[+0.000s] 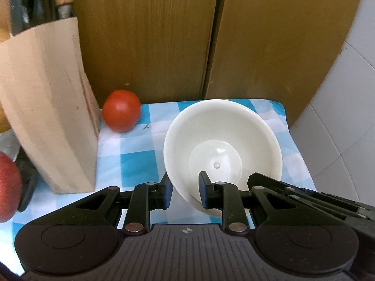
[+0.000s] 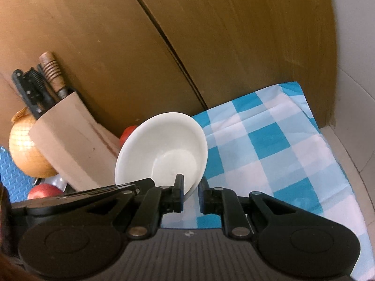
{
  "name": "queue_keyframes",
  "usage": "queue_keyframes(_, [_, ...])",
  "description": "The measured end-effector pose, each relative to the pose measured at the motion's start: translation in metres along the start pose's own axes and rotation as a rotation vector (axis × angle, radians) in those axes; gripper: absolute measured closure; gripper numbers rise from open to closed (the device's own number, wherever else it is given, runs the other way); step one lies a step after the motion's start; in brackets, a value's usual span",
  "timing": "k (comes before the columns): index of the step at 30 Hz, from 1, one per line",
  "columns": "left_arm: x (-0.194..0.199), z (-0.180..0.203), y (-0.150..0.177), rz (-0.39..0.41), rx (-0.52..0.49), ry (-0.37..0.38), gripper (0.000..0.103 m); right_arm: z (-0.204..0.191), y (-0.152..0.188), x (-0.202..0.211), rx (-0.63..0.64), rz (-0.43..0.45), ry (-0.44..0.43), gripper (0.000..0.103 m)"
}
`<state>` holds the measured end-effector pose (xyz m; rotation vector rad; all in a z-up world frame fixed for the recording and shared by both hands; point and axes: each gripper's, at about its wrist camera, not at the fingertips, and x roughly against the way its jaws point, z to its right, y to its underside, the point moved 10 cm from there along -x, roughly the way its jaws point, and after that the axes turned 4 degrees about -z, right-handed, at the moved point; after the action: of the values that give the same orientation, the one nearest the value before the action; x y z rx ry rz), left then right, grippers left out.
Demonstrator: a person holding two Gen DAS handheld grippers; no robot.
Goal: Organize plates and bowls
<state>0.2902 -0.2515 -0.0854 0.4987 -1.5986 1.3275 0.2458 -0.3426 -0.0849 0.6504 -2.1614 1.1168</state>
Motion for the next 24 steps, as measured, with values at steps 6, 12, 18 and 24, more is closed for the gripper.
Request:
queue_keyframes(6, [0.018, 0.001, 0.015, 0.014, -0.036, -0.025, 0.071, -0.009, 0.012, 0.018, 0.015, 0.000, -0.015, 0.089])
queue_keyframes(12, [0.032, -0.003, 0.032, 0.018, -0.049, -0.034, 0.070, -0.018, 0.028, 0.034, 0.049, -0.007, -0.022, 0.089])
queue_keyframes(18, [0.046, -0.001, 0.043, 0.032, -0.071, -0.048, 0.071, -0.023, 0.041, 0.047, 0.056, -0.017, -0.036, 0.088])
queue_keyframes(24, [0.056, 0.001, 0.057, 0.018, -0.077, -0.041, 0.070, -0.025, 0.057, 0.056, 0.062, -0.040, -0.040, 0.088])
